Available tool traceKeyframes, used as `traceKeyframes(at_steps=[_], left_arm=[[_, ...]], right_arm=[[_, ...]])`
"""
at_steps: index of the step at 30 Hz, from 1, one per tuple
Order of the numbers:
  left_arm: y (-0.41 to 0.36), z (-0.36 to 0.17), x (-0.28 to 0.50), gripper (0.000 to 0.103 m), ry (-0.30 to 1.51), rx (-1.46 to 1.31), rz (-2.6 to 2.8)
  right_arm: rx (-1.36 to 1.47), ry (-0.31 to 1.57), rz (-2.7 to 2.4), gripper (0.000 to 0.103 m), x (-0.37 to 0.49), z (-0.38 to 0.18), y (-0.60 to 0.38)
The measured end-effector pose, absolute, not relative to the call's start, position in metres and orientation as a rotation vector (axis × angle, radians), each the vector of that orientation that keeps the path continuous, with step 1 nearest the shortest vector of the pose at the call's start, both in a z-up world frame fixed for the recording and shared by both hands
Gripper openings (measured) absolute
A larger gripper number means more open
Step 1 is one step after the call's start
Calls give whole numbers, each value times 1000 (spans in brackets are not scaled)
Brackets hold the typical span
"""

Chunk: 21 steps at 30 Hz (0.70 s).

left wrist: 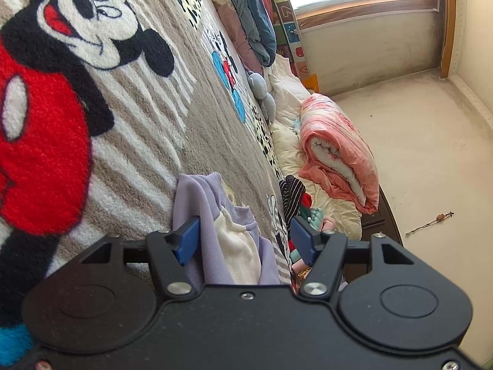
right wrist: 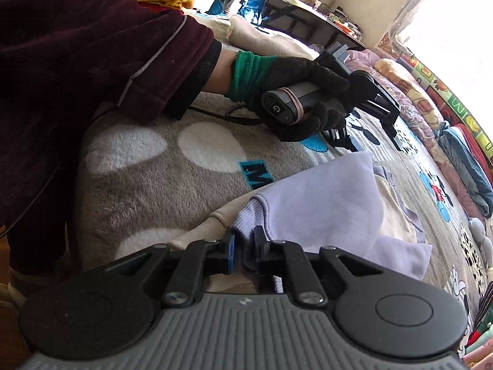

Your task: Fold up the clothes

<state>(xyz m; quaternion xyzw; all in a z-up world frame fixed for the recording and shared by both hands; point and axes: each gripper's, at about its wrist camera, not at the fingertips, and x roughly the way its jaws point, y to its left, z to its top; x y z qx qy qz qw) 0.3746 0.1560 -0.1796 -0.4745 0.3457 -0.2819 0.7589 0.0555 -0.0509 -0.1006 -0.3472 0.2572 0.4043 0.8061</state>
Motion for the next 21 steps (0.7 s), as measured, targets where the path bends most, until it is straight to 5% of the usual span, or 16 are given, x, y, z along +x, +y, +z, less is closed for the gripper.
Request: traceKeyframes(at_steps=[2, 9, 16, 21], left_arm=[[155, -176, 373, 62, 758, -1008, -609], [160, -148, 348, 63, 722, -829, -537], [149, -121, 285, 62, 698, -700, -545], [129, -123, 232, 57, 741, -645, -495]], right_arm=[[-707, 567, 887, 33, 50, -95, -53], [-483, 570, 740, 35, 48, -71, -82], [432, 695, 474, 50, 103, -98, -166], [724, 731, 412, 49, 112, -133, -180]])
